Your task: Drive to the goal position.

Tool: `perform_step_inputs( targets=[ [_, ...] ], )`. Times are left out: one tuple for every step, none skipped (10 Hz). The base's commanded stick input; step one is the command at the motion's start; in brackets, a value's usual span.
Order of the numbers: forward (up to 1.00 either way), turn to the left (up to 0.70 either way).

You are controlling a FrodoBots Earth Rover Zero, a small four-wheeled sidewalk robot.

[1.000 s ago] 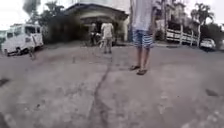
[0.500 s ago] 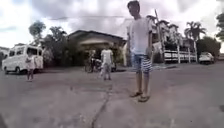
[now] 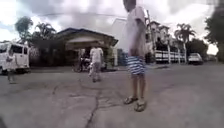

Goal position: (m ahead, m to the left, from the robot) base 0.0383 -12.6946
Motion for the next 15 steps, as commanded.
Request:
perform_step_inputs(
  targets=[
    [0.08, -0.44],
    [-0.12, -0.24],
    [-0.12, -0.24],
    [-0.12, -0.24],
    [-0.12, -0.24],
    [-0.12, -0.24],
    [-0.12, -0.24],
    [-0.12, -0.24],
    [-0.12, -0.24],
    [-0.12, -0.24],
    [-0.12, -0.24],
    [-0.12, -0.24],
    [-0.12, -0.24],
    [-0.12, -0.24],
    [-0.12, -0.24]
  ],
)
